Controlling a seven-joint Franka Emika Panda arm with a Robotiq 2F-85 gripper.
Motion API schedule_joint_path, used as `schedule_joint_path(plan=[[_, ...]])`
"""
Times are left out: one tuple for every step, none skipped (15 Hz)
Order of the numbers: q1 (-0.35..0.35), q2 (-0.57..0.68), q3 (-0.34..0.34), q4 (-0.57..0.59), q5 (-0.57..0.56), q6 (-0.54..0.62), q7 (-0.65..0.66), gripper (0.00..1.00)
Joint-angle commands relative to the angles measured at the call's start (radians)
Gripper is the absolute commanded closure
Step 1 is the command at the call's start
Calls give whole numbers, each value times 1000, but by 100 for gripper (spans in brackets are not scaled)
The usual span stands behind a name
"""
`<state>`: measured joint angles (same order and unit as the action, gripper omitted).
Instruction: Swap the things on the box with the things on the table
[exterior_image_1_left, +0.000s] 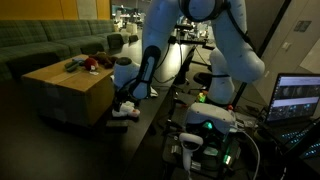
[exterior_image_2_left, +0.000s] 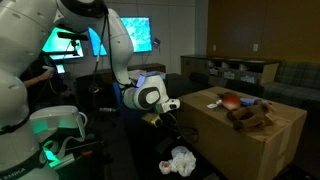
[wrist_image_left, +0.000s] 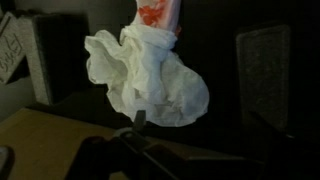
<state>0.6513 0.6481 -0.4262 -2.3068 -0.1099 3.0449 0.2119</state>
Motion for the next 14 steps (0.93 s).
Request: schedule_joint_path(plan=[[-80,-69,101,-35,-15,13,-49,0],[-110,-68,141,-34,-12,17,-59,0],[-148,-77,184,-35,-11,15,-78,0],[-170,-70,212,-33,-10,16,-83,0],[-207,-50,255,-20,-6,22,-93,0],[-236,-43,285,-17,-4,21,-103,0],[-272,-42,322,-16,0,17,-117,0],[-305,-21,356,-4,5,22,-128,0],[-342,-5,389,4,10,23,-141,0],[-379,1,424,8,14,16,-157,0],[-402,20,442,18,15,19,-164,0],[-421,42,454,31,15,21,-171,0],[-453,47,478,35,17,15,-185,0],[-451,62,469,43,13,19,-184,0]])
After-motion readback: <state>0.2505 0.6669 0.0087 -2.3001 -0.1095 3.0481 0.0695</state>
